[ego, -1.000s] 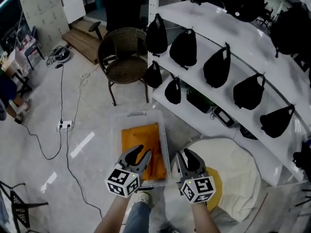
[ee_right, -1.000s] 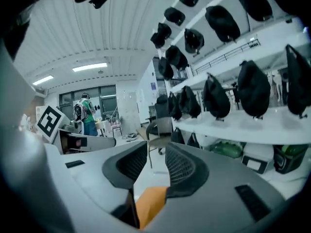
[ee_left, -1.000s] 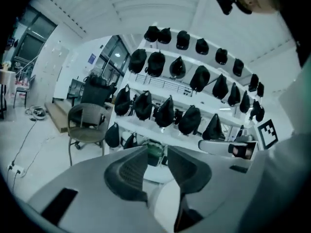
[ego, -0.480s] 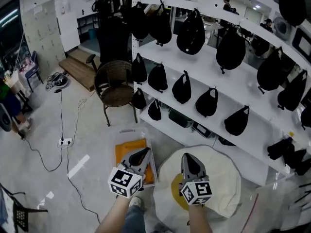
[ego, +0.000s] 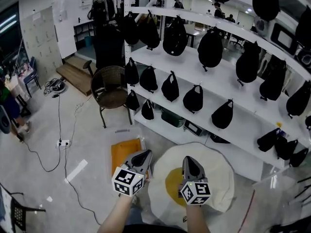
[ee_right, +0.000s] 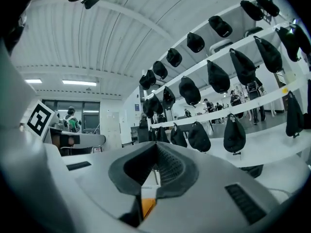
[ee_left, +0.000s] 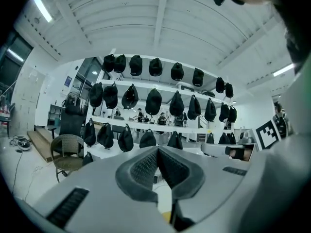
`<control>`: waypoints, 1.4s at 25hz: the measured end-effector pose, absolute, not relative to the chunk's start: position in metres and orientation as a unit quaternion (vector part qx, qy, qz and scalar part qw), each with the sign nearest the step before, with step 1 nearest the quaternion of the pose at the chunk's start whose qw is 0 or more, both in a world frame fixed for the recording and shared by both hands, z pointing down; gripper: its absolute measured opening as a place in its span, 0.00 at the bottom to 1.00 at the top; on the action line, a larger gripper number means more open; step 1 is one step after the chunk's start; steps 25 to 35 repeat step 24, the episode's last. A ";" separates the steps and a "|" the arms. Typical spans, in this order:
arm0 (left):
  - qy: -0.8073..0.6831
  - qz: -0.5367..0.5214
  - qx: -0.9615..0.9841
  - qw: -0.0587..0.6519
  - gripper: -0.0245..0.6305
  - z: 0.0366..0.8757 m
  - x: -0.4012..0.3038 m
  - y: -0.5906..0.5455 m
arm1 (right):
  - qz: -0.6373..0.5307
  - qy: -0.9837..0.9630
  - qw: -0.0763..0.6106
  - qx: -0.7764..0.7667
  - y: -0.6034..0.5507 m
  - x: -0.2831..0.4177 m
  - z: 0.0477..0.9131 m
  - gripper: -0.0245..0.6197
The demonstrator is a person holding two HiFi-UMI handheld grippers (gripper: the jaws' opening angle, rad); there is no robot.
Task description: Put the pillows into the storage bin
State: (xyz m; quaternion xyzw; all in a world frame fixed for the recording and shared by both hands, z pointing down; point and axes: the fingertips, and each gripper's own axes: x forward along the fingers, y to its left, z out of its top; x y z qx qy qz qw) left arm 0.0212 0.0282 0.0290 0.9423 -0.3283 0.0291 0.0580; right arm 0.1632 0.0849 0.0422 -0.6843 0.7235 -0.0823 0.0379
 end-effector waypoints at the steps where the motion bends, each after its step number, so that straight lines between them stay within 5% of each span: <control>1: -0.327 0.029 0.943 0.061 0.07 0.031 0.022 0.033 | -0.086 0.720 0.038 -0.688 0.090 0.164 0.044 0.04; 35: -0.298 0.038 0.951 0.068 0.07 0.041 0.039 0.040 | -0.102 0.709 0.054 -0.696 0.100 0.174 0.054 0.04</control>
